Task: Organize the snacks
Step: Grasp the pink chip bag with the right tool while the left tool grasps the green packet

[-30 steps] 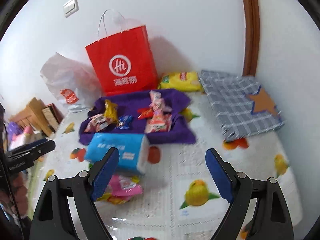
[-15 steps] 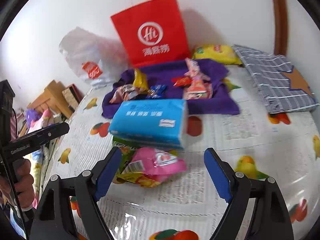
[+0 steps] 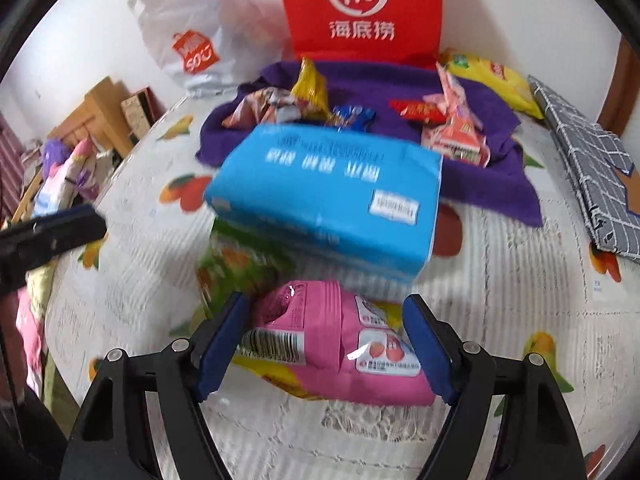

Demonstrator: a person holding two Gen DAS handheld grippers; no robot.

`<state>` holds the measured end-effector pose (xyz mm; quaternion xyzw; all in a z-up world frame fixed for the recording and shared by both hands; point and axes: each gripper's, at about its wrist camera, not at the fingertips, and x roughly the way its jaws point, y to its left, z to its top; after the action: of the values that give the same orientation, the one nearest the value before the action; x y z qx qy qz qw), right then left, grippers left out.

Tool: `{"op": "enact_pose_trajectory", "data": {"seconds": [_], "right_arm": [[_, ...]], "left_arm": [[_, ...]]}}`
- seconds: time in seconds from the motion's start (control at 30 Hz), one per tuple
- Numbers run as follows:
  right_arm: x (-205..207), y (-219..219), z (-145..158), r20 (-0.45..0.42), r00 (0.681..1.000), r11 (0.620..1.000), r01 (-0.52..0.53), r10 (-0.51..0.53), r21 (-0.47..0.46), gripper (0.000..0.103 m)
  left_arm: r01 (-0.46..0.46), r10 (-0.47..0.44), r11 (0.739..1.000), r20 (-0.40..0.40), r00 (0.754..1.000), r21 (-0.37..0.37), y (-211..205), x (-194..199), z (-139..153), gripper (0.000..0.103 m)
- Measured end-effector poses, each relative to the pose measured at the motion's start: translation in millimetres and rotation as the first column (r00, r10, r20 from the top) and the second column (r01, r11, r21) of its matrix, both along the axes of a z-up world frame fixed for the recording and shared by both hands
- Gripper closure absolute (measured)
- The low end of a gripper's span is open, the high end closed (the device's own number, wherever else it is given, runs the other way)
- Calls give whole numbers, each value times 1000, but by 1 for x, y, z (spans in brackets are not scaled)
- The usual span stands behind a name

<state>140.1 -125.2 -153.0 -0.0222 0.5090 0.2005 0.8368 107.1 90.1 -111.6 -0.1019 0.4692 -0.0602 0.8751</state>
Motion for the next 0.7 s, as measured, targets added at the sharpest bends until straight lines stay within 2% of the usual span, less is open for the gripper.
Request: {"op": "enact_pose_trajectory", "data": {"seconds": [0.33,0.47,0.53,0.7], "right_arm": [[-9,-9,-18,-47,999,1000,-15,16,18,23],[-15,-7,-20,-36,998,999,-53,53,8,23],[-19,-8,-22,-30,997,998,-65,65,-5,28],[-30,-24,-16,3,999,999,-40,40,32,32]], "left_arm": [[20,-20,1000,-14,1000,17,-10,6,-8,45],[31,-30,999,-22,999,15,-17,6,-12,45],[44,-43,999,-26,999,18,-23,6,-15,44],[100,-100,995,-20,995,29,-48,7,-17,38]]}}
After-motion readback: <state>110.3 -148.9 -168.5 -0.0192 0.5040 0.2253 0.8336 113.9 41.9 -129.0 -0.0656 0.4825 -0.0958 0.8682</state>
